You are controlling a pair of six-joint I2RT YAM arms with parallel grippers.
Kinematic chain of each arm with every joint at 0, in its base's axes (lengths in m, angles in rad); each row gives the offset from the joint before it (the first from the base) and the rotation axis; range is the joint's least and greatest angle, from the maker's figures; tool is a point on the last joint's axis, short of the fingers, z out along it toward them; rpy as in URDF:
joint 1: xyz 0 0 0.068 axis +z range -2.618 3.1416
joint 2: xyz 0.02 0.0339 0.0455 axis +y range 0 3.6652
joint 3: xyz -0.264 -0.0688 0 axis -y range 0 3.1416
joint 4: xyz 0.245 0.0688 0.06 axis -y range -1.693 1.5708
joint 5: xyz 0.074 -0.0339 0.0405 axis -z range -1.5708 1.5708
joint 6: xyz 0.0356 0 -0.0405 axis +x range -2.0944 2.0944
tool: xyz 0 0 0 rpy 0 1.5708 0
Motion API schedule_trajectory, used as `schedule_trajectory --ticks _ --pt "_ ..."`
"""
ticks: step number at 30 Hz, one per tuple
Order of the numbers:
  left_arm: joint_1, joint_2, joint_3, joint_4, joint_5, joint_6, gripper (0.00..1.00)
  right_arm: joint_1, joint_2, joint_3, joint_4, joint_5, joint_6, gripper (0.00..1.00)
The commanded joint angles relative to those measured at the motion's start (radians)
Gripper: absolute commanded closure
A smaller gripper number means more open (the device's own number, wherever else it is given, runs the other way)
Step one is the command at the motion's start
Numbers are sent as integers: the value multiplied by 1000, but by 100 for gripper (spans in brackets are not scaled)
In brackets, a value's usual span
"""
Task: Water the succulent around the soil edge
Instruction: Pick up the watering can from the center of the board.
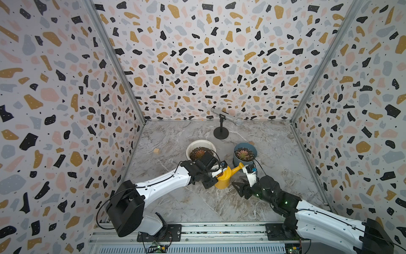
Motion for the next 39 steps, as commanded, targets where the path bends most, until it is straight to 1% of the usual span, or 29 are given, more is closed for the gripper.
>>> schedule_trajectory --ticks 1,8,16,18,20,25,31,34,36,39 --pt "-25 -29 -18 -8 -7 -35 54 -2 -26 1 0 6 -14 35" --pt "-45 -51 -35 -15 -31 -98 57 -2 -29 0 -2 6 -13 37" --pt "-67 0 -27 -55 -89 -128 60 -2 -37 0 -6 9 -13 38" --pt "-71 6 -26 -55 -97 -134 62 -1 -40 -1 -9 15 -11 38" --pt "-75 8 -28 -49 -101 -137 66 -2 -44 -1 -13 20 -10 38" --pt "-77 14 -25 -42 -98 -145 66 -1 -45 -2 -14 27 -10 38" --pt "-80 7 -23 -44 -94 -154 69 -2 -42 -1 -14 25 -12 39" --pt "-81 5 -24 -44 -96 -156 74 -2 -41 0 -15 30 -12 39" --pt "-83 5 -24 -43 -92 -158 75 -2 -37 -1 -15 32 -13 39" --pt "-83 1 -24 -42 -94 -169 83 -2 -32 1 -16 35 -13 39"
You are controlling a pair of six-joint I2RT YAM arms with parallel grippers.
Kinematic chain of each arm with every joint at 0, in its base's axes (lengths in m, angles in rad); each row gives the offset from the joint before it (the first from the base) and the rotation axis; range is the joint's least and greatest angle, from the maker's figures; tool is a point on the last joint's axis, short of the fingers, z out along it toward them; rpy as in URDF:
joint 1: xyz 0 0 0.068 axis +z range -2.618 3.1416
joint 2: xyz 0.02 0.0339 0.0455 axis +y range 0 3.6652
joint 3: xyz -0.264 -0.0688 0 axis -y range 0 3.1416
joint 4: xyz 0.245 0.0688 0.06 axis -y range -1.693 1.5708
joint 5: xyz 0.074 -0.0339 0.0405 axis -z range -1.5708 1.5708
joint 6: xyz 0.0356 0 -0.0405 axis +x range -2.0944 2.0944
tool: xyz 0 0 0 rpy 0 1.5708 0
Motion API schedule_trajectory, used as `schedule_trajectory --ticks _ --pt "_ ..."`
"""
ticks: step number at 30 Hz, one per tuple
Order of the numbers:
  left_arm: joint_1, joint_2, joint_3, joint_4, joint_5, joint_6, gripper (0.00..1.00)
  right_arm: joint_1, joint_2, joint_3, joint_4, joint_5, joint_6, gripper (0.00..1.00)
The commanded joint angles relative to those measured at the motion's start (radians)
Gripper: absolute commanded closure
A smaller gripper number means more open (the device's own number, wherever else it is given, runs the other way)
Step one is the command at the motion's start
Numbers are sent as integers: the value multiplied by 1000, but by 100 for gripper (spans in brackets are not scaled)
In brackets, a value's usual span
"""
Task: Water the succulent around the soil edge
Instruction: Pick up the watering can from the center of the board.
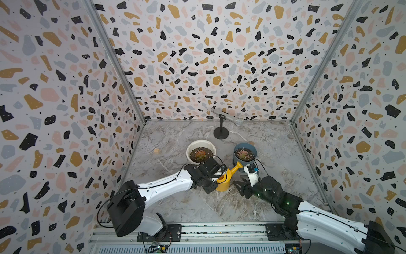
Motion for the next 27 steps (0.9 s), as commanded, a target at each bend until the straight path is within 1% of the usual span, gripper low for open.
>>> schedule_trajectory --ticks 1,5,8,12,16,18,22,23,26,27 --pt "-9 -7 -4 -5 1 -21 85 -2 0 1 -8 13 -13 40" --pt "-18 -23 -1 -28 -16 -39 100 -1 3 2 -9 19 -14 42" --pt "-25 -51 18 -66 -2 -86 100 -1 0 4 -24 54 -7 42" --pt "-47 -132 14 -120 -14 -164 100 -1 -27 5 -40 72 -1 42" --pt "-61 -213 26 -222 -44 -276 100 -2 -113 -24 -2 -12 -4 40" --pt "-72 -256 37 -281 -79 -317 100 -2 -181 -39 -4 -7 12 39" --pt "-97 -355 68 -405 -132 -404 100 -2 -338 -45 -67 62 35 36" --pt "-103 -384 69 -419 -124 -423 100 -1 -372 -30 -87 75 34 36" --pt "-115 -449 71 -454 -95 -496 100 -2 -393 56 -165 160 -2 35" --pt "-119 -466 76 -468 -96 -519 100 -1 -372 110 -205 227 -10 35"
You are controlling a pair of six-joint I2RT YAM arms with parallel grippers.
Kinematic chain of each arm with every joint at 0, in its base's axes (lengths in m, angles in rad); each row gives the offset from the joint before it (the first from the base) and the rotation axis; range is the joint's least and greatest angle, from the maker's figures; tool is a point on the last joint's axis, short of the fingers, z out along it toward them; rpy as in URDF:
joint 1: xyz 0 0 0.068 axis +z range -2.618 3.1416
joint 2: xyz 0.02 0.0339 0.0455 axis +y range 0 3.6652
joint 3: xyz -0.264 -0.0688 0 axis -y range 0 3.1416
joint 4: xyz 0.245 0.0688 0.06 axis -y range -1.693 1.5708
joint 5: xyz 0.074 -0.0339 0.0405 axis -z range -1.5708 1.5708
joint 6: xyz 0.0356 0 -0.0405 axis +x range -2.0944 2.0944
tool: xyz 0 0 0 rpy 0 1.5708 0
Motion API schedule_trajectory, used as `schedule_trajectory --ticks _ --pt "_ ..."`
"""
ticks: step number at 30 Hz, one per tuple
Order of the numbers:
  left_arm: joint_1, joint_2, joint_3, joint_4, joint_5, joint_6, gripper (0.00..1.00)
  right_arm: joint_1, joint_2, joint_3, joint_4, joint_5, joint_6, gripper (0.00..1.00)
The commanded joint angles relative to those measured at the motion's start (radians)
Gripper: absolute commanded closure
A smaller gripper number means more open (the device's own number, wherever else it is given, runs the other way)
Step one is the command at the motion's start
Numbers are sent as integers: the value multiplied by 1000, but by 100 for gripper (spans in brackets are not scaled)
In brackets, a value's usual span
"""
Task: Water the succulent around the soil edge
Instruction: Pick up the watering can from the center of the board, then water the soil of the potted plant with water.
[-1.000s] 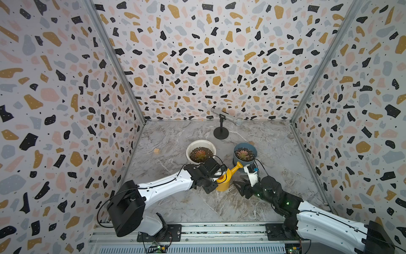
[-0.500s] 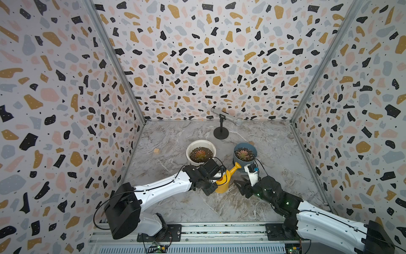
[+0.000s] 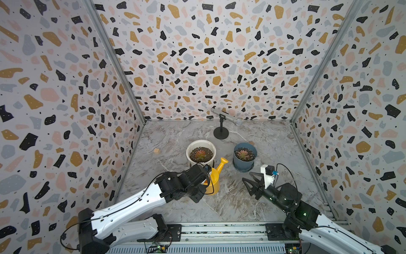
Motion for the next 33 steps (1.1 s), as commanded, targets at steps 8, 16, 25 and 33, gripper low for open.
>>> schedule_trajectory --ticks 8,16,25,33 --pt "-27 -38 164 -235 -77 -156 100 -2 364 390 -154 336 -140 41" --pt "-26 29 356 -420 -133 -193 100 -35 586 331 -37 368 -124 41" --pt "-26 126 587 -656 -59 -198 100 -40 698 294 45 416 -127 45" --pt "-7 280 702 -805 -44 -232 100 -40 683 288 44 419 -135 47"
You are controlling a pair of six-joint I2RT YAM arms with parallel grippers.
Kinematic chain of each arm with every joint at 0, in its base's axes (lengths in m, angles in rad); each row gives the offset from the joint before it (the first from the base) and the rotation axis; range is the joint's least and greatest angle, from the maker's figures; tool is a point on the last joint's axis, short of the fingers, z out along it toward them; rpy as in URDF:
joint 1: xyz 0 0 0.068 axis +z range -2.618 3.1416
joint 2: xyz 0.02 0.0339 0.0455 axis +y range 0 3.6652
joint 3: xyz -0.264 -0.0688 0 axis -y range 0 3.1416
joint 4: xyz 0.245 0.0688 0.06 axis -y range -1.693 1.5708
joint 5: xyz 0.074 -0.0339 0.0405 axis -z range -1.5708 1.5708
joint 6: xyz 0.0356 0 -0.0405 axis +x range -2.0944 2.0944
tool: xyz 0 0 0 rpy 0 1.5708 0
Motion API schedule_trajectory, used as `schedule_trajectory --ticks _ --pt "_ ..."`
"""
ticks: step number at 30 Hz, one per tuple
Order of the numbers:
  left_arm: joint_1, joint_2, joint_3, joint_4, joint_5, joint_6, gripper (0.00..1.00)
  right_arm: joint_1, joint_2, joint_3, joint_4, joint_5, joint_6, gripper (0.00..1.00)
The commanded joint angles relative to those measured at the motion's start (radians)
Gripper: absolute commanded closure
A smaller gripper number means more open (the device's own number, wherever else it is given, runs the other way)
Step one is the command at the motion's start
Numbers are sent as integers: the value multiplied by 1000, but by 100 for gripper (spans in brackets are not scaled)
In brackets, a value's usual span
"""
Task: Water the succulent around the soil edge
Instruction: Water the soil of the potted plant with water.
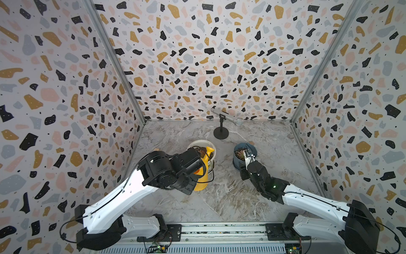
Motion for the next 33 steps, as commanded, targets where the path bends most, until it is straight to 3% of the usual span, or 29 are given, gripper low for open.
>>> schedule_trajectory --ticks 1,7,13,21,33 --pt "21 55 52 -195 12 -9 100 -1 -23 2 26 31 -9 47" --pt "90 108 82 -194 25 18 100 -2 -14 5 29 25 -11 48" --pt "199 130 25 -171 129 15 100 -1 -13 8 29 17 -9 48" --pt "223 209 17 -118 272 24 100 -2 -26 7 22 20 -9 48" --pt "272 281 33 -87 322 24 100 -1 -42 5 17 17 -6 49"
